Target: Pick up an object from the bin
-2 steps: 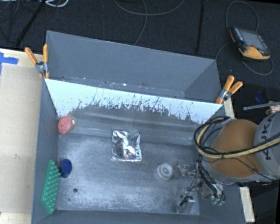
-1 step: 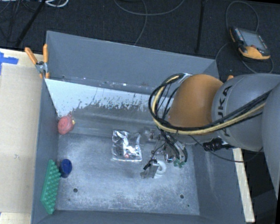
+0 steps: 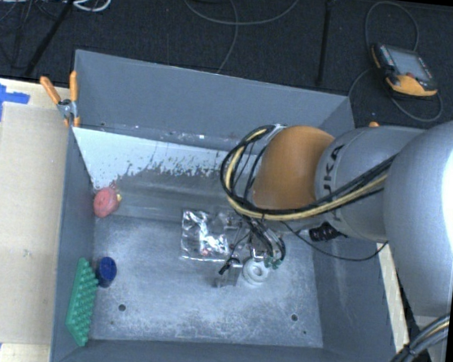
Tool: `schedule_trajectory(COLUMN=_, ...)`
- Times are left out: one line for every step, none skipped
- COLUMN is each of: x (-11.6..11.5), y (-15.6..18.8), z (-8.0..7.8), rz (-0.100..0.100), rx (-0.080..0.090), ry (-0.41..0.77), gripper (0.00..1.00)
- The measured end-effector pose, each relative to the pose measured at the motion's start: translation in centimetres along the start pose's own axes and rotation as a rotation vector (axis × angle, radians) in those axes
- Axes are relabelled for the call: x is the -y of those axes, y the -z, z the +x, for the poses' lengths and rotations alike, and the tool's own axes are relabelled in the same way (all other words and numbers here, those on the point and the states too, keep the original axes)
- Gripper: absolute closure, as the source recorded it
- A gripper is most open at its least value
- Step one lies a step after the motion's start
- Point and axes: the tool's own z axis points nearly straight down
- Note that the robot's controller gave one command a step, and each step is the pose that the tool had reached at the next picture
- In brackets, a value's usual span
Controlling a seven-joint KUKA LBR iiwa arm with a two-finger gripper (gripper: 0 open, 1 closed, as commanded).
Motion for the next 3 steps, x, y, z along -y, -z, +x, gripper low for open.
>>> schedule_trajectory(x=-0.1, y=0.2, z=0.0, rz=0.001, rx=0.001, ry=0.004, gripper=1.0)
schedule_trajectory(x=0.0, y=12.2, z=-0.9, rz=0.001, rx=0.01, ry=0.015, gripper=1.0)
schedule_trajectory(x=0.2, y=10.1, z=-2.7, rz=0.0, rx=0.002, ry=-0.085, gripper=1.0)
